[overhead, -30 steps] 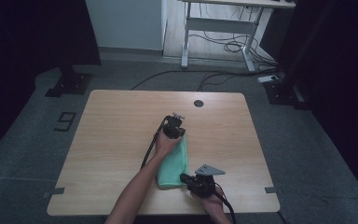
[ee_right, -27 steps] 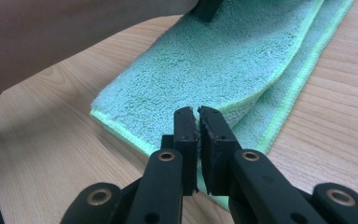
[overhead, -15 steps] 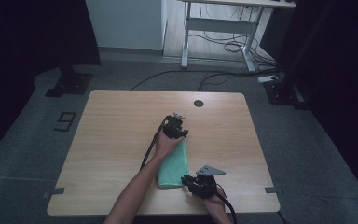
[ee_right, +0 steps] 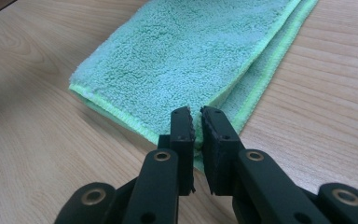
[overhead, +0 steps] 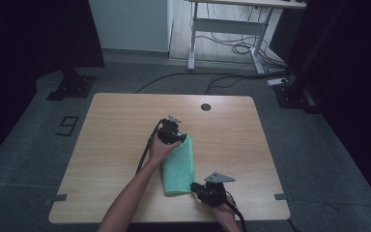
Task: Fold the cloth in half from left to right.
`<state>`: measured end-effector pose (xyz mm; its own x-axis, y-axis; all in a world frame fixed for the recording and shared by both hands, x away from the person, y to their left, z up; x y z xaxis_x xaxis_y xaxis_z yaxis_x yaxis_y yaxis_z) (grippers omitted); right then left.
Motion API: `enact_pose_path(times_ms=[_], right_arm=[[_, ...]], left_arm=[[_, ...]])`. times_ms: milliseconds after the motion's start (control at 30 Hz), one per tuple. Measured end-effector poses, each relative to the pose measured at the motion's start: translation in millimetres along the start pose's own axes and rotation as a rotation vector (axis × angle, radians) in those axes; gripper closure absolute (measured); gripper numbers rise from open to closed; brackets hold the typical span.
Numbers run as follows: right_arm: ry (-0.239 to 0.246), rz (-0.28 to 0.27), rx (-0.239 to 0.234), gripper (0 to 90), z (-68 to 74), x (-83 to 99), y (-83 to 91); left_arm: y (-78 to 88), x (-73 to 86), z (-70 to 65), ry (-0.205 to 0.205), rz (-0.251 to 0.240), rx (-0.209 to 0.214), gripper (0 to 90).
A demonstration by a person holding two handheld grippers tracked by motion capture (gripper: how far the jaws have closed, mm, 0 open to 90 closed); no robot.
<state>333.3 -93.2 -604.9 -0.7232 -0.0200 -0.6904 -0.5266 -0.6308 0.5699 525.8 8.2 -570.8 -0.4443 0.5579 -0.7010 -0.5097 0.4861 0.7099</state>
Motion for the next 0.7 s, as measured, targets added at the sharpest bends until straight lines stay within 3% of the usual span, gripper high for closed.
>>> enact_pose_path(times_ms=[233,367,700], right_arm=[[-0.005,-0.004,0.015,81.1,-2.4,-1.4,2.9],[0.001,0.0,0.053,74.5,-6.4,1.1,4.5],[0.007,-0.003,0.076,65.6,-8.7,-2.0,7.2]], left_arm=[[6.6,14.5,7.4,0.004,0.018,-0.002,53.6],[12.8,21.0,12.8,0.011,0.016,0.001,53.8],[27.8,26.7,18.7,0.006,0.012,0.003,53.4]])
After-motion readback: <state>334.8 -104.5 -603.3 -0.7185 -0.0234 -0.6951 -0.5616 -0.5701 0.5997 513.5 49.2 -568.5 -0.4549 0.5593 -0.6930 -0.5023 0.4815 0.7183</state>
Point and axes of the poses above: each handheld gripper's, and its own axes: y roughly backward along the jaws, x roughly out of its underside, z roughly to its left, the point moved 9 cm from there along -y, roughly forward along the jaws, and after that the axes turned 15 degrees about -y, right-handed, at the moved point
